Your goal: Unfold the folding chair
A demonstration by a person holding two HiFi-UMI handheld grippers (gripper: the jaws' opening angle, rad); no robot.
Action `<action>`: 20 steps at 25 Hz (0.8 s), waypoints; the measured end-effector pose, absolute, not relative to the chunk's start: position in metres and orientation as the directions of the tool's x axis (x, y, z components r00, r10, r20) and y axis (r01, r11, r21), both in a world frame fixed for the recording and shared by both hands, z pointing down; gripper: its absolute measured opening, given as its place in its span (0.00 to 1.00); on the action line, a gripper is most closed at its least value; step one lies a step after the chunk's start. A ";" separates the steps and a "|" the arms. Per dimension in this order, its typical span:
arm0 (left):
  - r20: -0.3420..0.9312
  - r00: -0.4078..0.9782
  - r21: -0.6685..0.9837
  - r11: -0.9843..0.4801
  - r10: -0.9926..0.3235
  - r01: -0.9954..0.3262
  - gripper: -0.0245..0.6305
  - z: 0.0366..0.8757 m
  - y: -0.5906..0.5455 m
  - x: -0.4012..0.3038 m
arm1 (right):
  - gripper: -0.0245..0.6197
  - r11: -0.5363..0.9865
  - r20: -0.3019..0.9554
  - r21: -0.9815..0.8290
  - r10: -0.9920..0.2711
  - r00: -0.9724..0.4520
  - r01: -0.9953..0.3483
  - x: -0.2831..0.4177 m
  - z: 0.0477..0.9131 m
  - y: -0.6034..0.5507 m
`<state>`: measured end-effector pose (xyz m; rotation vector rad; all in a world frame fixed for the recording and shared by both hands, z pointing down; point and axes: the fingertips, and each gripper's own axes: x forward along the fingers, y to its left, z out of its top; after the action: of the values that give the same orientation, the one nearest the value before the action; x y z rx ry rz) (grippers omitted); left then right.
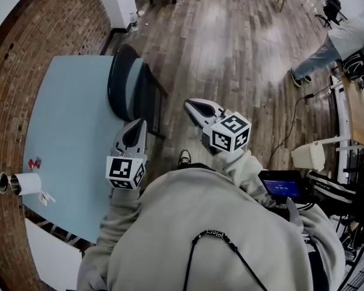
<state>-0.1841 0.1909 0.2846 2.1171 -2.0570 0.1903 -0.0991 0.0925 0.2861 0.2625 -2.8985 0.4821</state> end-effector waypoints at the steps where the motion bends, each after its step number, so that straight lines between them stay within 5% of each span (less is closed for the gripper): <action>1: 0.228 0.021 0.047 -0.011 -0.973 -0.999 0.04 0.286 0.182 -0.188 | 0.05 0.935 0.215 -0.298 -0.130 -0.968 -0.192 -0.104 0.285 0.080; 8: 0.273 0.021 0.070 -0.002 -0.962 -0.998 0.04 0.289 0.127 -0.217 | 0.05 0.931 0.231 -0.332 -0.077 -0.970 -0.153 -0.145 0.290 0.034; 20: 0.207 0.028 0.104 -0.006 -0.978 -0.995 0.04 0.279 0.054 -0.271 | 0.05 0.909 0.216 -0.320 -0.203 -0.955 -0.266 -0.172 0.276 -0.027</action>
<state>-0.2705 0.0543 0.2788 2.0812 -2.0452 0.1107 -0.1723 -0.0272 0.2762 0.3581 -2.8942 0.5222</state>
